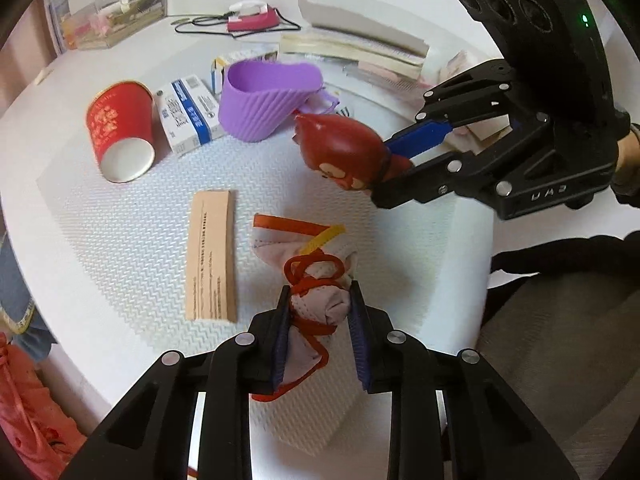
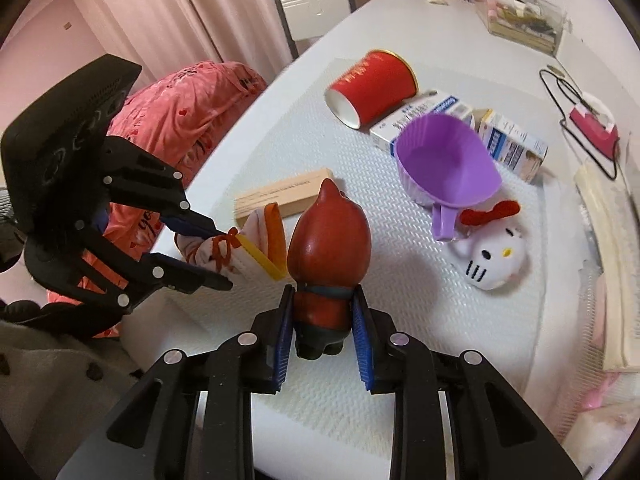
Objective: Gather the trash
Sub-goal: 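Carry the wrapper and red toy with both tools over the orange bin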
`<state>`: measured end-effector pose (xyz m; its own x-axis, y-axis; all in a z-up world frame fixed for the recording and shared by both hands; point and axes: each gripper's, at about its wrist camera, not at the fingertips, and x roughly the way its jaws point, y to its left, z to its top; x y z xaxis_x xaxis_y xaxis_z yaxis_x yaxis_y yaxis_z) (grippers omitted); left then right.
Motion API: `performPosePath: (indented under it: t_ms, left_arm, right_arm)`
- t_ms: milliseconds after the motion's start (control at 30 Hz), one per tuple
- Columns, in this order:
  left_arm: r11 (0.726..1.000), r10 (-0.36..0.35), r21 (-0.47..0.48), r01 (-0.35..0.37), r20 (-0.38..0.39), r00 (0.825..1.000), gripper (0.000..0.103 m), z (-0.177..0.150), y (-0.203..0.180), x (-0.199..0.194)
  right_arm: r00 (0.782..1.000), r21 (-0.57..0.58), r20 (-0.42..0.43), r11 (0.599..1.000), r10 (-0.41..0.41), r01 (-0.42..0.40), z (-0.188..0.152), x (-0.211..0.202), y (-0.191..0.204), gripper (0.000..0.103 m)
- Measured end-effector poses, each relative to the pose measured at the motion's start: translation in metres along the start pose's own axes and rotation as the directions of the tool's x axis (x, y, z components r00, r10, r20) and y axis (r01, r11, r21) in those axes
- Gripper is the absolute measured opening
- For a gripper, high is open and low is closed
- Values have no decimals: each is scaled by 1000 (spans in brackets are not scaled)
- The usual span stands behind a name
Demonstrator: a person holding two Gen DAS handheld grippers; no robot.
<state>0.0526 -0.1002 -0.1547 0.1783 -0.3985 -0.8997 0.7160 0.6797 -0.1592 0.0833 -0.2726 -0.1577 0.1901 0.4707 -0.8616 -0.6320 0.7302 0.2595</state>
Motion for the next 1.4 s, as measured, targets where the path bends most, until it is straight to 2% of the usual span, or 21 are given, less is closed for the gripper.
performPosePath:
  t_ms: [233,400,633,800,1000,1267,1400]
  left_arm:
    - [999,36,-38,-33,61,998,29,-10,-8,-46]
    - [992,96,-87,-87,104,990,29,-20,-12,-73]
    - [960,202,-222,-169,135,970,29,-52,6,-110]
    - [911,273,-353,-214,126,954,29,-92,21,-134]
    - [834,338,-492,-251,94,936,29,-144,37,-156]
    - [732,374,-629,-263,48,926,29,-198,62,-165]
    - [691,378,-676,-256,35,925,29,-221,79,-162]
  right_arm:
    - [999,-53,40,998,22,-20,14,-28,20,28]
    - [996,-104,70,993,54,-47,31,-45,42,28]
    - [987,-182,79,975,143,-127,63,-42,85,28]
    - [975,-273,42,942,217,-198,85,-26,130,28]
    - [957,-358,-27,891,290,-280,107,4,188,28]
    - [925,-441,-119,816,360,-374,130,50,271,28]
    - [916,-455,-163,796,366,-399,137,81,303,28]
